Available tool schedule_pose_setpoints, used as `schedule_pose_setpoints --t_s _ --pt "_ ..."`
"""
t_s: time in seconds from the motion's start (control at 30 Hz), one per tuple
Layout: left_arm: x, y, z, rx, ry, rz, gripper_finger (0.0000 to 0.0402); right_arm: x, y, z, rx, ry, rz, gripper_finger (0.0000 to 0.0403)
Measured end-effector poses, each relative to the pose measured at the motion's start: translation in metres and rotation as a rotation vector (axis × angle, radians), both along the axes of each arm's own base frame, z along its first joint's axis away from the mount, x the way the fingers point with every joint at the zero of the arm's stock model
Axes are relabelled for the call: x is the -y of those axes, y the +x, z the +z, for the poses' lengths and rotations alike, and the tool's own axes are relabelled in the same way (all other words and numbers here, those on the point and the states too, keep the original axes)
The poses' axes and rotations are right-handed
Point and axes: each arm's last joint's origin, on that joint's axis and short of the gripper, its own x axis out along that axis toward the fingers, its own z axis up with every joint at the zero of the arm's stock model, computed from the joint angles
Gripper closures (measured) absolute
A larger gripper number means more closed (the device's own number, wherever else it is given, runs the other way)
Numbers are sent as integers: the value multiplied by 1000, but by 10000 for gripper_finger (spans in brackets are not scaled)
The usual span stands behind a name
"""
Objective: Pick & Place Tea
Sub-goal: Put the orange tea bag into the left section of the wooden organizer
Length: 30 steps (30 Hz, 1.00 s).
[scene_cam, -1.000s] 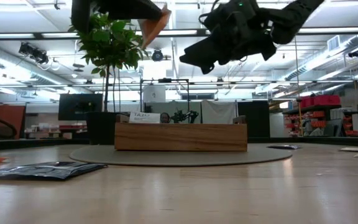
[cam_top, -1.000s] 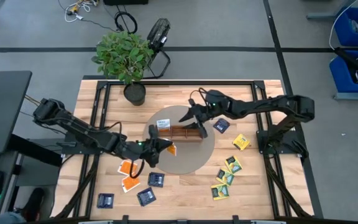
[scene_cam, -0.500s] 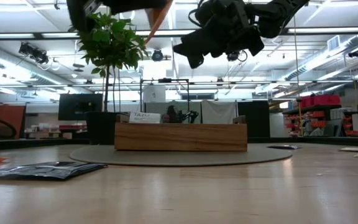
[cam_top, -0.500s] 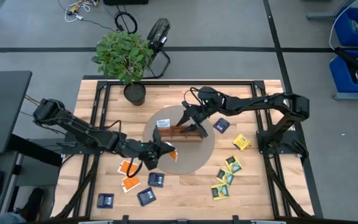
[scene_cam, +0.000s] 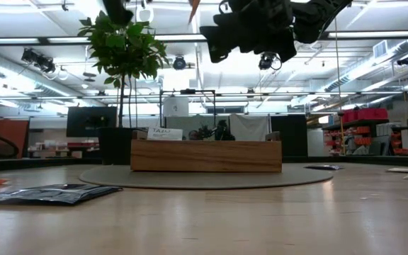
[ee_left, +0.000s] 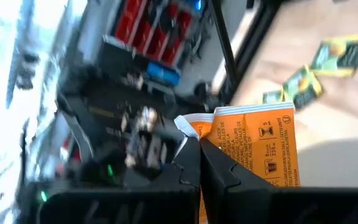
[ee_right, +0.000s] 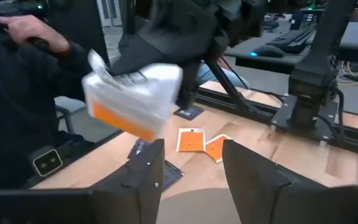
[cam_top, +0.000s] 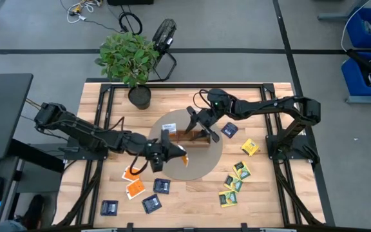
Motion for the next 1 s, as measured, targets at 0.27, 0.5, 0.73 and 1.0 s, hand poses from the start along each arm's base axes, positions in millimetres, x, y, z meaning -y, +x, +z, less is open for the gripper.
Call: schedule_pose_setpoints --t_s 0.27,0.5,0.73,1.0 --pt "-12 4 6 63 -20 -113 401 -5 -1 4 43 25 121 232" --pt "-30 8 9 85 -44 -161 401 -10 0 6 68 8 136 232" --pt "-34 8 13 115 -85 -290 401 -8 5 2 87 -4 98 232" --pt "-37 8 12 100 -128 -344 401 -4 16 -15 86 45 133 232"
